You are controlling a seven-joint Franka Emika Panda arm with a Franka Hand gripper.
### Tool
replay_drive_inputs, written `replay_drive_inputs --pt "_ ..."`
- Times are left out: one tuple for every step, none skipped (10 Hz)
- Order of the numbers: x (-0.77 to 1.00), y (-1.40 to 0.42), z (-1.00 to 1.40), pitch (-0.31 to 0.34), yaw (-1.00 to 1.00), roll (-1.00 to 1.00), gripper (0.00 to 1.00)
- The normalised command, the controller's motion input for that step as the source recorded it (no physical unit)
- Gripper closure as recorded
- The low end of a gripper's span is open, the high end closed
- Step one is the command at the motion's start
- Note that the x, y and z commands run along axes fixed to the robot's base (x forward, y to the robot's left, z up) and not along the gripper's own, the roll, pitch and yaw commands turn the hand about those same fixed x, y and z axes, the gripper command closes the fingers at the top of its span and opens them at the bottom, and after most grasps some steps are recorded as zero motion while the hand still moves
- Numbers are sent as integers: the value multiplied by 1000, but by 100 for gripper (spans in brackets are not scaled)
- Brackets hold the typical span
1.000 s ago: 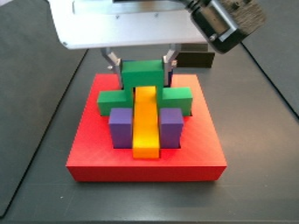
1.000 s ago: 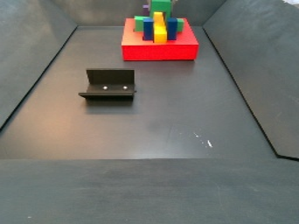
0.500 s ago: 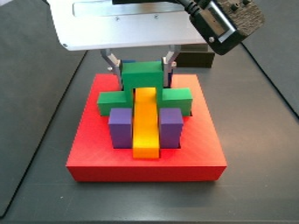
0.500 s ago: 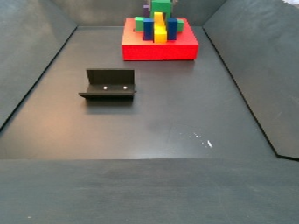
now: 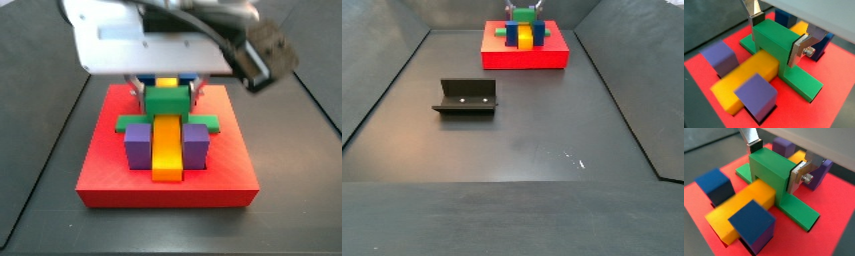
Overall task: Pick up the green object. Move up. Place the green object on the fixture. Regrasp the green object. Move to above the board. Insert the green object.
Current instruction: Insert the green object.
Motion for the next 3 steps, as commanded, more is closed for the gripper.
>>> replay_drive_inputs --pt "80 20 -760 151 -83 161 100" --pt "0 0 -611 39 -49 189 100" --pt "0 0 0 0 0 0 100"
